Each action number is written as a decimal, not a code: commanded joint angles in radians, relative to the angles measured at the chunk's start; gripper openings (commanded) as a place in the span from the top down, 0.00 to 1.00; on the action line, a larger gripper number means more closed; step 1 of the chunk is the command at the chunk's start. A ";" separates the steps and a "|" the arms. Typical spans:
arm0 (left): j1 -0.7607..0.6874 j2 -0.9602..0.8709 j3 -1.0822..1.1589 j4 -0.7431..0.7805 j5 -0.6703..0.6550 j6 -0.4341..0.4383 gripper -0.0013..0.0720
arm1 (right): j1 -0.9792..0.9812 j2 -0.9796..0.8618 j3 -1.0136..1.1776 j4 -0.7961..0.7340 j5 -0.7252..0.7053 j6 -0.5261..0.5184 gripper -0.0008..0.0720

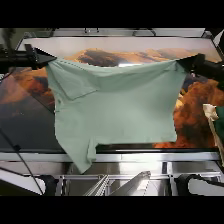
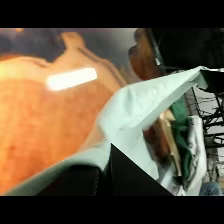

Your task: Fold the shirts.

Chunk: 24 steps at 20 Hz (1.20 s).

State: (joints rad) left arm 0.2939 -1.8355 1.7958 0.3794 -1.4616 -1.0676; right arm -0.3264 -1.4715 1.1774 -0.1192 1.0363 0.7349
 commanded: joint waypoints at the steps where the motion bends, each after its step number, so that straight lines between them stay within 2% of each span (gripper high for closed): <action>1: -0.032 -0.329 0.303 0.071 0.028 -0.122 0.95 | 0.021 -0.283 0.074 0.238 -0.007 -0.137 0.96; 3: -0.031 -0.377 0.389 0.072 0.076 -0.124 0.95 | 0.019 -0.347 0.152 0.236 0.021 -0.137 0.96; 6: -0.002 -0.329 0.258 0.073 0.163 -0.068 0.94 | -0.016 -0.369 0.189 0.176 0.091 -0.105 0.96; 9: 0.052 -0.327 0.170 0.076 0.070 -0.068 0.95 | -0.094 -0.374 0.189 -0.095 0.161 0.028 0.96; 13: 0.039 -0.328 0.152 0.223 -0.045 -0.128 0.95 | -0.121 -0.390 0.187 -0.267 0.272 0.082 0.96; 16: -0.019 -0.328 0.152 0.296 -0.050 -0.131 0.95 | -0.098 -0.415 0.175 -0.300 0.278 0.081 0.96; 21: -0.085 -0.328 0.152 0.520 -0.024 -0.179 0.95 | -0.069 -0.485 0.175 -0.316 0.274 0.081 0.96; 24: -0.095 -0.328 0.152 0.527 -0.020 -0.183 0.95 | -0.055 -0.510 0.175 -0.315 0.274 0.081 0.96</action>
State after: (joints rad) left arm 0.2161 -2.1639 1.9480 0.8429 -1.4845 -1.2327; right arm -0.3943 -1.9560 1.3529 -0.4229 1.3025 0.8124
